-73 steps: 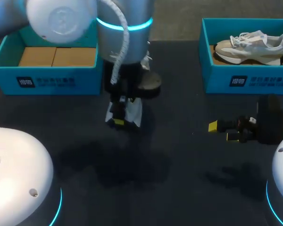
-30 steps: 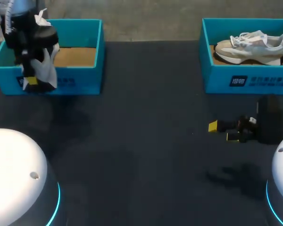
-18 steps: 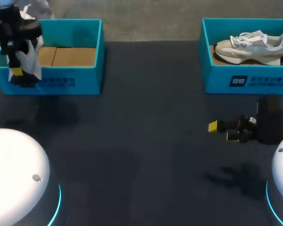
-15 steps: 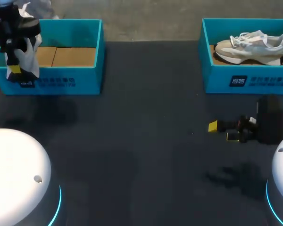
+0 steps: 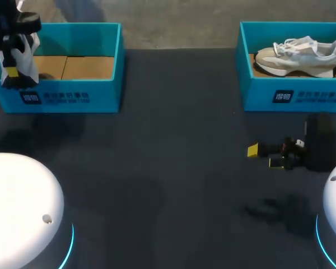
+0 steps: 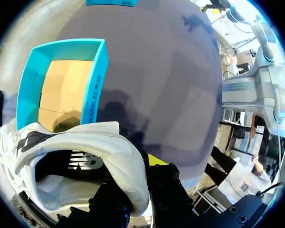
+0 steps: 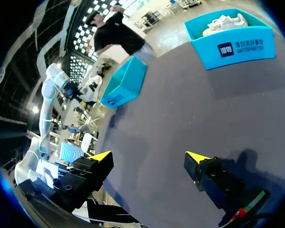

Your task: Take the shoe out of the shoebox, open the shoe tongue, remove and reinsert the insole, then place the shoe into the shoebox

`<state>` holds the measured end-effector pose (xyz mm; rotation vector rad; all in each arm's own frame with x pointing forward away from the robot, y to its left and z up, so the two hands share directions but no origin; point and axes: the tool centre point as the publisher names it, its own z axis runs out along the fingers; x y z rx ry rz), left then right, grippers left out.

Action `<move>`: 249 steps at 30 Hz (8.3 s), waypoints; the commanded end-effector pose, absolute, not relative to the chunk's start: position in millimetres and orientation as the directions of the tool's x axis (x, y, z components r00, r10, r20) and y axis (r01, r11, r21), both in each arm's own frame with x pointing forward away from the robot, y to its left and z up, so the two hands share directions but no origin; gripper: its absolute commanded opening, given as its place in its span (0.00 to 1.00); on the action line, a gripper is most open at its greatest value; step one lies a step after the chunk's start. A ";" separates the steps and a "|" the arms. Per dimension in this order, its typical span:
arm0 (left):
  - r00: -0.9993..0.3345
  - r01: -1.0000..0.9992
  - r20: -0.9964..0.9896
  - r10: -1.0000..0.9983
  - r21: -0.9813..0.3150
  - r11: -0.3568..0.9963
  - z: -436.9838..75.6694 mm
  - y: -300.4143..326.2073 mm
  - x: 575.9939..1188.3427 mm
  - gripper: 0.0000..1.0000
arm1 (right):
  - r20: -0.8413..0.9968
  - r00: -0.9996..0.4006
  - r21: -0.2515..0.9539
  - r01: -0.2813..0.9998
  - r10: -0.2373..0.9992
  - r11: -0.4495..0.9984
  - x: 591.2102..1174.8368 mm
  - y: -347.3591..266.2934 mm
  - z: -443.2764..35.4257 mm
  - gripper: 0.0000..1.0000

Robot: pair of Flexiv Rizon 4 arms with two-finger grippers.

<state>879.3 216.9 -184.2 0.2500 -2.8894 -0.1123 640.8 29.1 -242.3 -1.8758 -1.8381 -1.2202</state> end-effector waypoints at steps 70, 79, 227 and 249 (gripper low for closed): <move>-0.915 0.389 0.191 0.357 0.175 0.904 -175.8 307.7 978.5 0.00 | 0.692 -0.143 0.371 0.912 0.708 -0.178 637.5 27.7 -240.4 1.00; -0.743 0.667 0.227 0.629 0.181 0.723 -169.9 312.0 988.6 0.00 | 0.692 -0.143 0.371 0.912 0.708 -0.178 637.5 27.7 -240.4 1.00; 0.110 0.994 0.331 0.937 -0.024 -0.109 -322.3 305.7 1136.1 0.00 | 0.692 -0.143 0.371 0.912 0.708 -0.178 637.5 27.7 -240.4 1.00; 0.096 0.988 0.326 0.941 0.080 -0.129 -279.8 303.5 1096.4 0.00 | 0.692 -0.143 0.371 0.912 0.708 -0.178 637.5 27.7 -240.4 1.00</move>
